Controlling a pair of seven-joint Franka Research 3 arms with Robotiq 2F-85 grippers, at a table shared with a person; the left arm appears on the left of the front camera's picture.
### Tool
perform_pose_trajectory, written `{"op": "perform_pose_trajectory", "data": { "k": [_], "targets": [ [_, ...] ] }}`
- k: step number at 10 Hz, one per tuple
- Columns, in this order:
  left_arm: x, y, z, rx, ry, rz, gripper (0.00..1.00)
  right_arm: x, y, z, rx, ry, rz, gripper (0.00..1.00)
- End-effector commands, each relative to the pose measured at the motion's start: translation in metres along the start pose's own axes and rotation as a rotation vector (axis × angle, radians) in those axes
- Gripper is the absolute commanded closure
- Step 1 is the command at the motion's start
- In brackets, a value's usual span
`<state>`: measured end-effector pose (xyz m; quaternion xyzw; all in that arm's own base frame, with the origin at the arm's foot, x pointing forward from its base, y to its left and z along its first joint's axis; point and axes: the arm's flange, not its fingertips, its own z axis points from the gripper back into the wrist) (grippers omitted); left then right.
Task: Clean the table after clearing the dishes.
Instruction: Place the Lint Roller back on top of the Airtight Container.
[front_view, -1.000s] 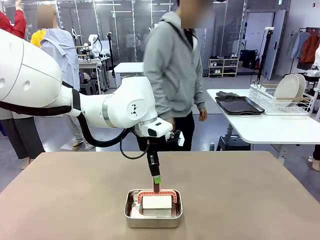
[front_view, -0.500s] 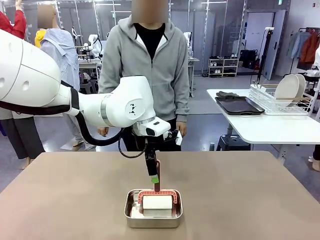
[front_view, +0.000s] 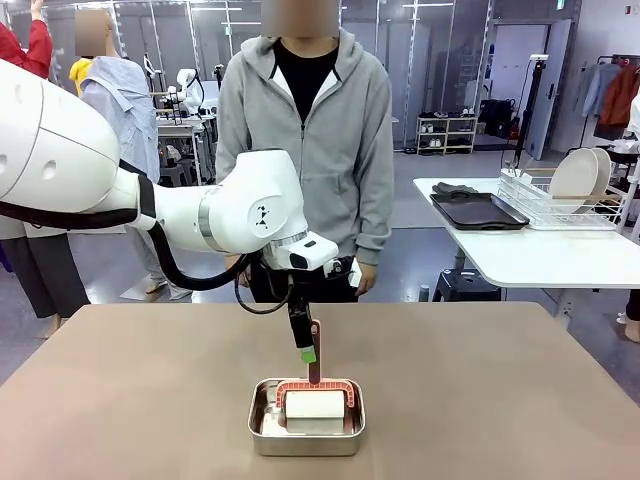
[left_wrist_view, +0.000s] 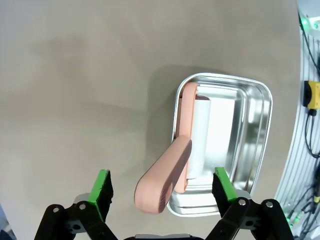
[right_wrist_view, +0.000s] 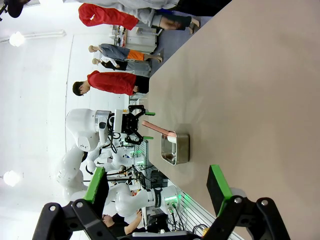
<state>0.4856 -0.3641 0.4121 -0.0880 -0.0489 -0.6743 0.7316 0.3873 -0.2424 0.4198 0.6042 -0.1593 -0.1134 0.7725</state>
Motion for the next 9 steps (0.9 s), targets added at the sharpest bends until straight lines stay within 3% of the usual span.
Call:
{"op": "perform_pose_trajectory", "data": {
  "k": [1,9],
  "targets": [
    [0.001,-0.0021,-0.0001,-0.005,0.005,-0.011,0.0,-0.0001,0.0038,-0.0005,-0.003,-0.012,-0.001,0.0],
    [0.0022,-0.002,-0.0012,-0.003,0.0,-0.005,0.0,-0.0001,0.0038,-0.0005,-0.003,-0.012,-0.001,0.0]
  ]
}}
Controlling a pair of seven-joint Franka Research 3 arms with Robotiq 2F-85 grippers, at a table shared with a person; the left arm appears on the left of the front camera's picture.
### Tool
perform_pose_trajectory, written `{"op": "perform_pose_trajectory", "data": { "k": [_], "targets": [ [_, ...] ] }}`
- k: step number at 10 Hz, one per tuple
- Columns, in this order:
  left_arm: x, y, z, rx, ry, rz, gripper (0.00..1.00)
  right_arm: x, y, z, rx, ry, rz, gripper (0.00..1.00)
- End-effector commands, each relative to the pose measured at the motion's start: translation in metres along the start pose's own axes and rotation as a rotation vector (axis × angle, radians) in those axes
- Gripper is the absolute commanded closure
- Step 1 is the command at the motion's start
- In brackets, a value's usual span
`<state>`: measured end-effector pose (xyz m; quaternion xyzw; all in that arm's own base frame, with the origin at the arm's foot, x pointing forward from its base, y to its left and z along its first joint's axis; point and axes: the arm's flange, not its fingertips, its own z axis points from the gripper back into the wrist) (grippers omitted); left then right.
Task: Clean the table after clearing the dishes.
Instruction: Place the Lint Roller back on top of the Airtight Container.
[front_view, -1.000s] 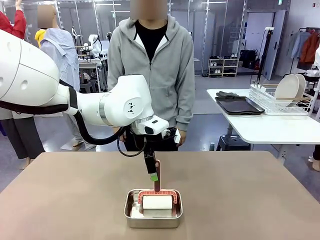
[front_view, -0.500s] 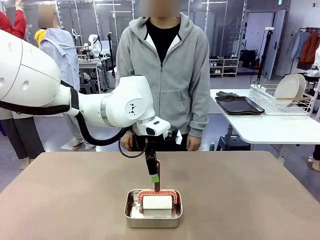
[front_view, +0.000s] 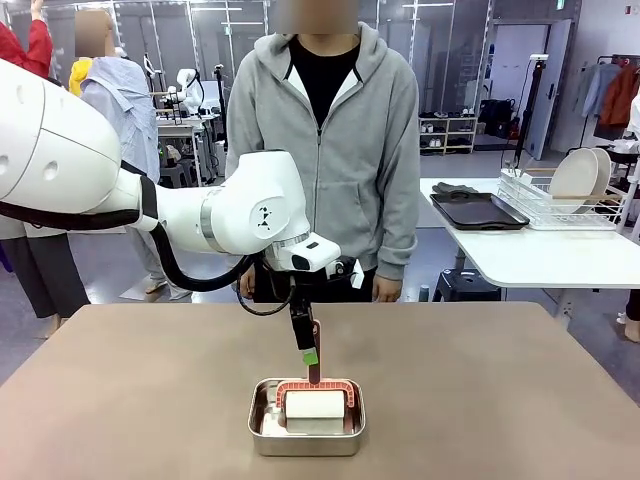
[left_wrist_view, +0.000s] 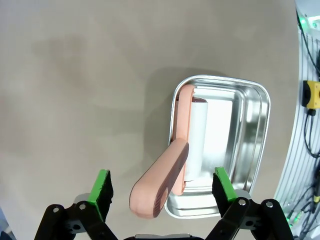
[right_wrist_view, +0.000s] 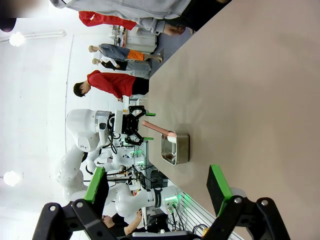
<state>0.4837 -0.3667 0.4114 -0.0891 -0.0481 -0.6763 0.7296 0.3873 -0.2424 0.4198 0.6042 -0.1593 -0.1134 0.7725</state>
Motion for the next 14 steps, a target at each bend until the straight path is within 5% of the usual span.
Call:
{"op": "perform_pose_trajectory", "data": {
  "k": [1,4,5,8,12,14],
  "targets": [
    [-0.012,0.019,0.023,0.014,-0.05,0.14,0.0,0.0,0.004,0.0,-0.003,-0.012,-0.001,0.0],
    [-0.104,0.048,0.094,-0.034,-0.282,0.544,0.0,0.0,0.004,0.0,-0.003,-0.012,-0.001,0.0],
    [-0.155,0.043,0.117,-0.043,-0.446,0.689,0.0,0.0,0.004,0.0,-0.003,-0.012,-0.001,0.0],
    [-0.317,0.01,0.144,-0.321,-0.912,0.976,0.0,0.0,0.004,0.0,-0.003,-0.012,-0.001,0.0],
    [-0.495,-0.038,0.158,-0.529,-1.126,1.062,0.0,0.0,0.004,0.0,-0.003,-0.012,-0.001,0.0],
    [-0.568,-0.059,0.166,-0.448,-1.18,1.189,0.0,0.0,0.004,0.0,-0.003,-0.012,-0.001,0.0]
  ]
}}
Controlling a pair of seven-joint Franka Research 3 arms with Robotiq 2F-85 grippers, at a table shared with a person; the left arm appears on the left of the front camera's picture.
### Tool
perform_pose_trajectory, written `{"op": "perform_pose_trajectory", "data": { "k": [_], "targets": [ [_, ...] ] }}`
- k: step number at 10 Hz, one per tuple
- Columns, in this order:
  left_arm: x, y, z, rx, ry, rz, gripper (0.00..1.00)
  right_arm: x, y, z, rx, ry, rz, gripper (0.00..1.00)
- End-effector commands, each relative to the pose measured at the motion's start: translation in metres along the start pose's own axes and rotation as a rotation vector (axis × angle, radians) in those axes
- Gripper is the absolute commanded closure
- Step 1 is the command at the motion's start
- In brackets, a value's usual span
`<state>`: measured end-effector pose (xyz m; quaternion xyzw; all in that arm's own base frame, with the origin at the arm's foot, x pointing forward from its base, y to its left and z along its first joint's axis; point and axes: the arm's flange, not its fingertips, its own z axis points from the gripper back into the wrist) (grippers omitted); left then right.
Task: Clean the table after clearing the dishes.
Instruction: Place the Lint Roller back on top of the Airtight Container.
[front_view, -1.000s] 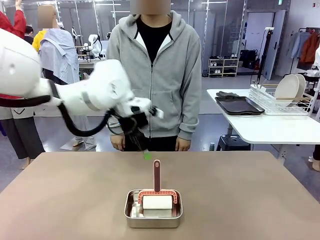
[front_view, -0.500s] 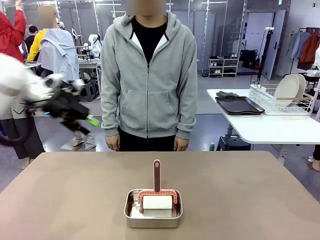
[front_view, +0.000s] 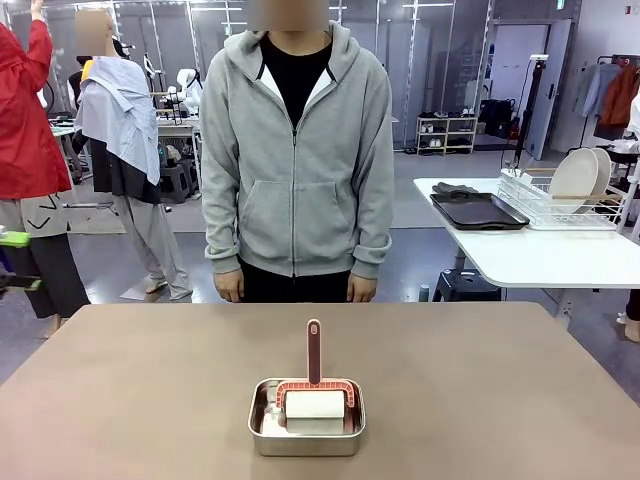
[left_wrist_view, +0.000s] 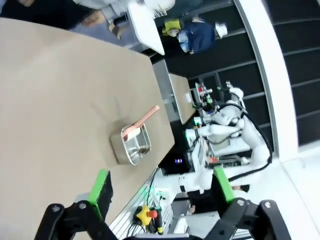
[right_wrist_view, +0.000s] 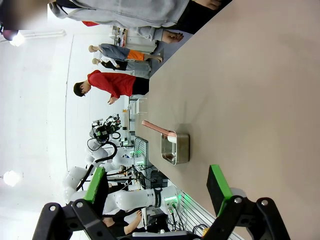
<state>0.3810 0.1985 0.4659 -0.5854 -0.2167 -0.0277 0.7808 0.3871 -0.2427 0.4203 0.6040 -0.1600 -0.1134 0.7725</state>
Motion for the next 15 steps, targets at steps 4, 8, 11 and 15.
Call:
{"op": "perform_pose_trajectory", "data": {
  "k": [4,8,11,15],
  "targets": [
    [-0.02,0.063,0.077,-0.085,-0.207,0.076,0.0,0.0,0.003,-0.001,-0.003,-0.011,-0.002,0.0],
    [-0.021,0.051,0.08,0.019,-0.177,0.103,0.0,0.0,0.003,-0.001,-0.003,-0.011,-0.002,0.0],
    [-0.021,0.051,0.08,0.019,-0.177,0.103,0.0,0.0,0.003,-0.001,-0.003,-0.011,-0.002,0.0],
    [-0.021,0.051,0.08,0.019,-0.177,0.103,0.0,0.0,0.003,-0.001,-0.003,-0.011,-0.002,0.0]
  ]
}}
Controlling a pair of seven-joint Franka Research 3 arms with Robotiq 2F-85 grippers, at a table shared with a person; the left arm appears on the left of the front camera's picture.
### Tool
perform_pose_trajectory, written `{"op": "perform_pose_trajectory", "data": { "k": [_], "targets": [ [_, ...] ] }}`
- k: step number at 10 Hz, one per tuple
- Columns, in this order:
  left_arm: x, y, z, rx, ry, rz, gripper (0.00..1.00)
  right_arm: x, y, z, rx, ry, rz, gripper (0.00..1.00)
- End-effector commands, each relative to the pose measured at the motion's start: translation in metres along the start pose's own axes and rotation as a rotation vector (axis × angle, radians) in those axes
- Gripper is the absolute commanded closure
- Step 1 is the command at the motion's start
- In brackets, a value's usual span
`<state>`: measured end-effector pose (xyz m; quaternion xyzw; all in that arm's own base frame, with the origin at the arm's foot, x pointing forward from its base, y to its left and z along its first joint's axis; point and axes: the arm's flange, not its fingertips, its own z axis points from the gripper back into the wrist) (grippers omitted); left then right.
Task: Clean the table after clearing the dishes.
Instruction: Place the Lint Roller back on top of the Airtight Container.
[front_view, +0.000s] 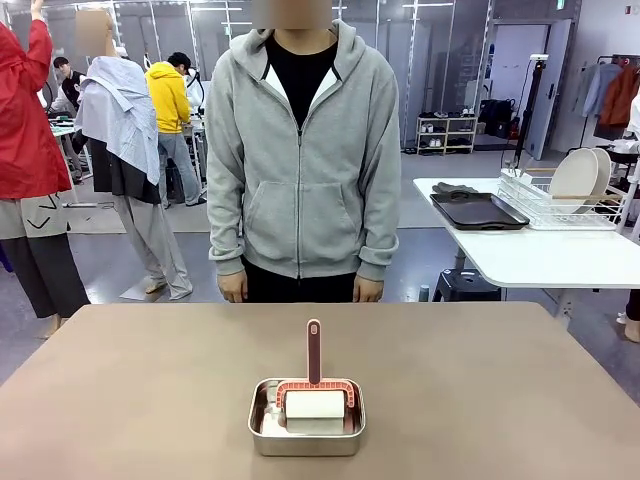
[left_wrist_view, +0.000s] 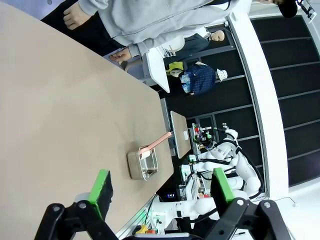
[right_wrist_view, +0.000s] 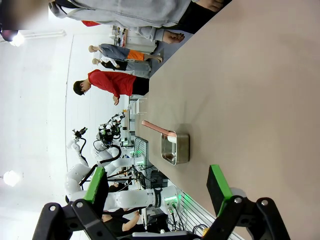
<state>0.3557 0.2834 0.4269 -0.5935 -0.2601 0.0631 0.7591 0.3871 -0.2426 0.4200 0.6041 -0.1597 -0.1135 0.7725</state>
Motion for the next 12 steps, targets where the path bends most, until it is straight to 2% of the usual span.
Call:
{"op": "perform_pose_trajectory", "data": {
  "k": [1,12],
  "targets": [
    [-0.0017,-0.0026,0.0028,0.017,0.007,0.008,0.0,-0.0001,0.0037,-0.0007,-0.003,-0.011,-0.001,0.0],
    [-0.0017,-0.0026,0.0028,0.017,0.007,0.008,0.0,-0.0001,0.0037,-0.0007,-0.003,-0.011,-0.001,0.0]
  ]
}}
